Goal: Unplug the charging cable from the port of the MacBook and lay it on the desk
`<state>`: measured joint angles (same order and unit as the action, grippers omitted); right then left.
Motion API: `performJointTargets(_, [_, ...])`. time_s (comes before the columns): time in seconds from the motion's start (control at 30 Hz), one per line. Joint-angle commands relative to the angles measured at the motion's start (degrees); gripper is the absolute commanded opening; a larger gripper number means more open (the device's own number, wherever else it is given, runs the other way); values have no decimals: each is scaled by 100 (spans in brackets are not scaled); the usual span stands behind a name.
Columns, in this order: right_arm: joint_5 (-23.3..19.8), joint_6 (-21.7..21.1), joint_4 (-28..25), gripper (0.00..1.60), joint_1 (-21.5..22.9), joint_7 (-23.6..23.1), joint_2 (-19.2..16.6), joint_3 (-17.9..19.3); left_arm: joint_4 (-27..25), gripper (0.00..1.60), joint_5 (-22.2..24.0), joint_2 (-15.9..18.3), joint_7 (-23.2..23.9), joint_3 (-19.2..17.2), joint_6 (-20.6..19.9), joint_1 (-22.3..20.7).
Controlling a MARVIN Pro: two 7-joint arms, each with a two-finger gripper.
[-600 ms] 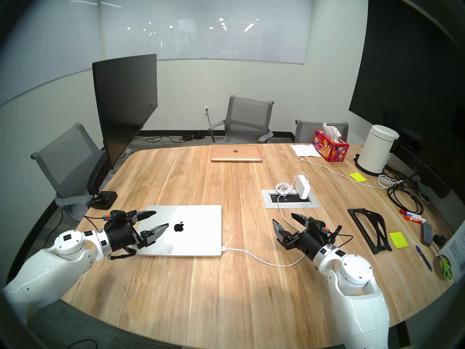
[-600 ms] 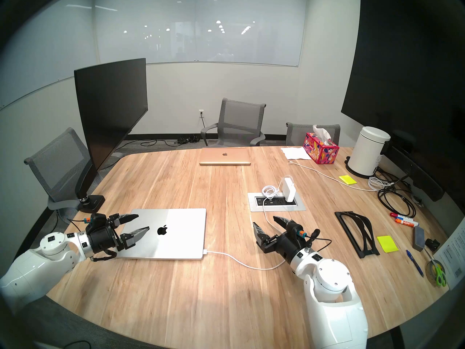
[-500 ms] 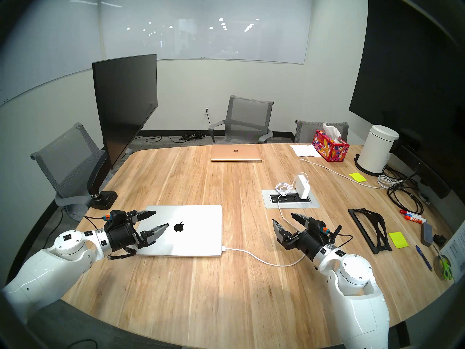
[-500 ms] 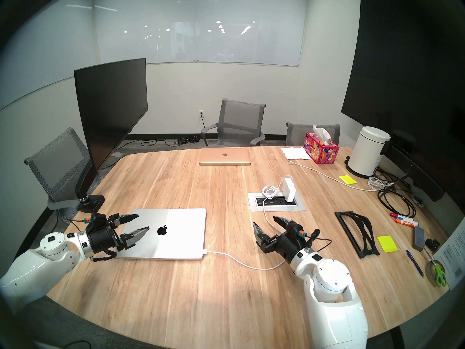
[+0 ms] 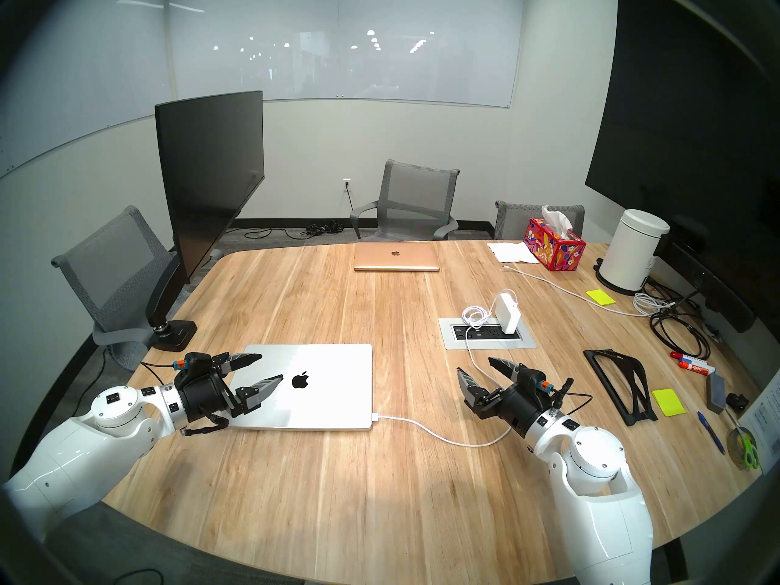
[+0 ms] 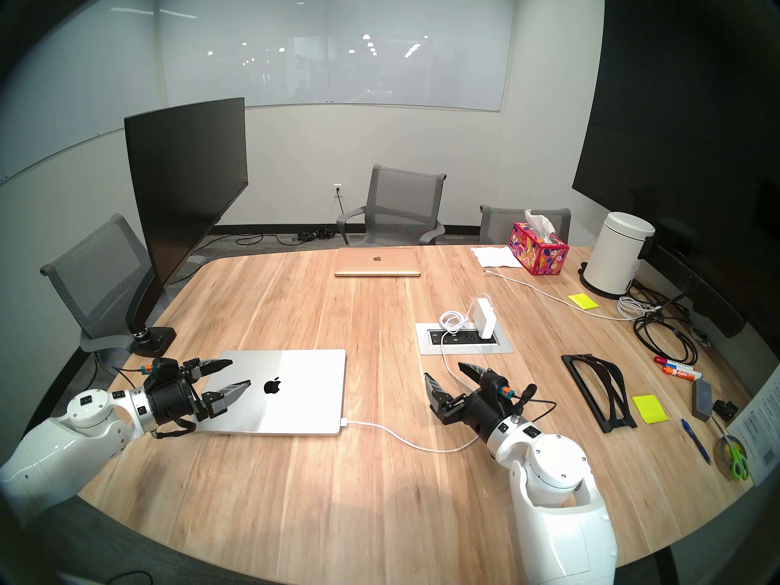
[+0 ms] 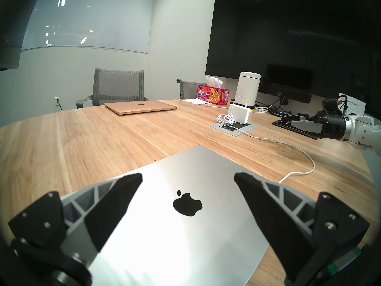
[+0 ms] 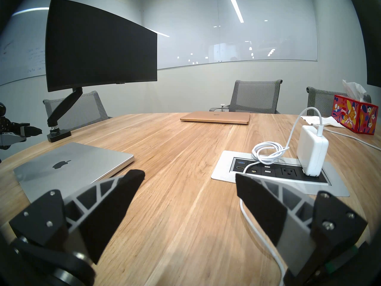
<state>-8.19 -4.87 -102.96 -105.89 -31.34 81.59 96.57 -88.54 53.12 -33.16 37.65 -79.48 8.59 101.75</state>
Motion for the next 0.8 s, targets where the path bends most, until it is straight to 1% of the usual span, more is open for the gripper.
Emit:
performJointTargets(0.0, [5,-3,-95,160,22,5,8,-13,-36,160,18,13,-11,-45,21,-13])
performJointTargets(0.33, [13,-5,-95,160,25,-8,18,-1,-36,160,20,15,-12,-43,22,-14])
performJointTargets(0.37, [56,71,-83,160,30,-18,-14,-6,-36,160,20,15,-12,-43,22,-14])
performJointTargets(0.43, [76,196,-58,160,36,-125,-102,-8,-35,160,20,15,-12,-42,22,-15])
performJointTargets(0.47, [90,213,-63,160,31,-146,-124,-5,-35,160,20,15,-12,-42,22,-15])
performJointTargets(0.5, [113,123,-89,160,36,-201,-188,-10,-35,160,21,15,-12,-42,22,-15])
performJointTargets(0.53, [107,219,-66,160,40,-252,-212,0,-35,160,21,15,-12,-41,22,-15])
performJointTargets(0.57, [103,216,-67,160,41,-283,-232,10,-35,160,21,16,-12,-41,22,-15])
performJointTargets(0.77, [-125,-42,-232,160,95,-765,-491,155,-32,160,20,16,-9,-38,22,-19])
